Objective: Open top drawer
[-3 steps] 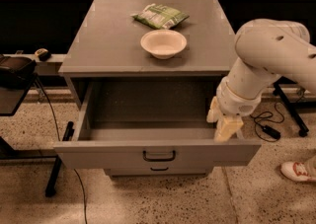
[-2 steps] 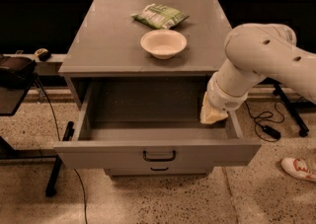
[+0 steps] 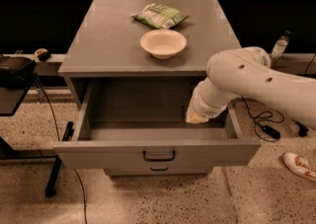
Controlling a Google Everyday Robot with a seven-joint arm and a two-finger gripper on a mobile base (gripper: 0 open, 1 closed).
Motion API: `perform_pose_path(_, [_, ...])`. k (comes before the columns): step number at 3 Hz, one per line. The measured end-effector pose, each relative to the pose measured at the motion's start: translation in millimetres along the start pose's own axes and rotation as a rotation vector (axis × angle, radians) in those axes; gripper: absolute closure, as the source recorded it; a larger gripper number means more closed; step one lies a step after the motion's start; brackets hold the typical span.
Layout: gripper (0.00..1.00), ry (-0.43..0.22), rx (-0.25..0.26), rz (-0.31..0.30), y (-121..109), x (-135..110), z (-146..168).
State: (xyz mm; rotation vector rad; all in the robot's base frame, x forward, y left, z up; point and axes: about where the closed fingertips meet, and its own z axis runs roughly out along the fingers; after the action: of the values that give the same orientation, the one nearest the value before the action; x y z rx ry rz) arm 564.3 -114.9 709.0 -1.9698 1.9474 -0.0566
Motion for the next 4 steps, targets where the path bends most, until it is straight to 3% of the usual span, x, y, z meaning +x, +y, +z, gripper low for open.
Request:
perform_pose_path(1, [1.0, -0.016, 0.021, 0.001, -1.1, -7.2, 14.3])
perform_pose_path(2, [1.0, -0.021, 0.007, -0.006, 0.3, -13.2, 28.5])
perform_pose_path(4, [1.0, 0.005, -0.08, -0.022, 15.9, -13.9, 51.6])
